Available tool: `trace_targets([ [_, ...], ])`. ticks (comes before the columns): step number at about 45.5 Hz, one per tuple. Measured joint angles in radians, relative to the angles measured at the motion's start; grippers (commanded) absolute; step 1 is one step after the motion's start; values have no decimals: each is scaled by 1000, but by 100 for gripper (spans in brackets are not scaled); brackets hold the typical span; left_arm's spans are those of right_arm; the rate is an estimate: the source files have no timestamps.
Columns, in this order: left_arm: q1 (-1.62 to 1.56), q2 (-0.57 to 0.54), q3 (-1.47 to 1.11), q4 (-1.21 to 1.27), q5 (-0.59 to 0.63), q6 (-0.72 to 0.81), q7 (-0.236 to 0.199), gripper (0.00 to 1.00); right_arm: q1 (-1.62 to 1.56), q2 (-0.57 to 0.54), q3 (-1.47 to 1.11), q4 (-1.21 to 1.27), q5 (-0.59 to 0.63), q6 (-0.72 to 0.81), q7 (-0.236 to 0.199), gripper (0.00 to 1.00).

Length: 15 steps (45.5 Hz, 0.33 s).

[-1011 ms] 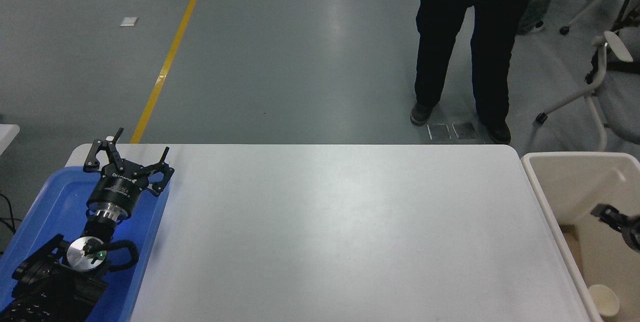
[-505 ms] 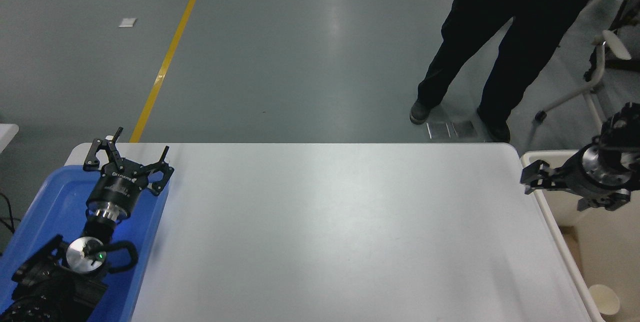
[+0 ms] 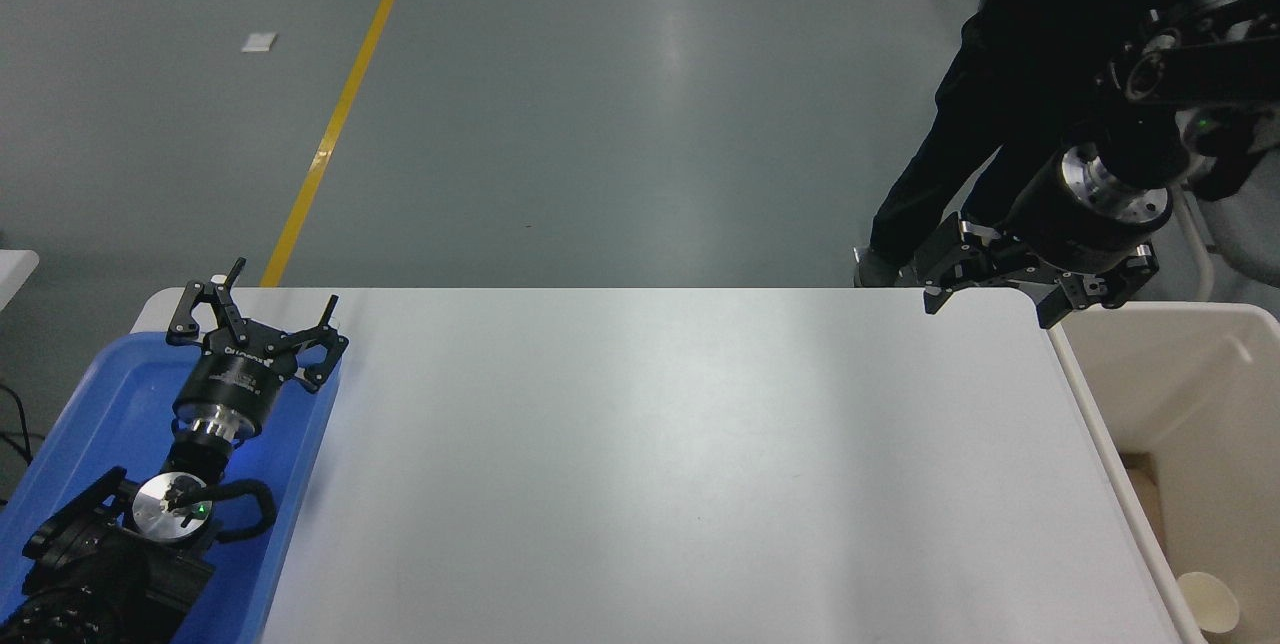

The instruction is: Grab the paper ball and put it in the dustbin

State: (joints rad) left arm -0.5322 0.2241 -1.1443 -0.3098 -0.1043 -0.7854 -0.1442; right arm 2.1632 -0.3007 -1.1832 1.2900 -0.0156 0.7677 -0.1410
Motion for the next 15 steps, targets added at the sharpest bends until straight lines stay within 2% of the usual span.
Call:
trace_targets([
  [15, 0, 0, 0, 0, 0, 0, 0, 99, 103, 46, -8, 13, 7, 14, 0, 100],
])
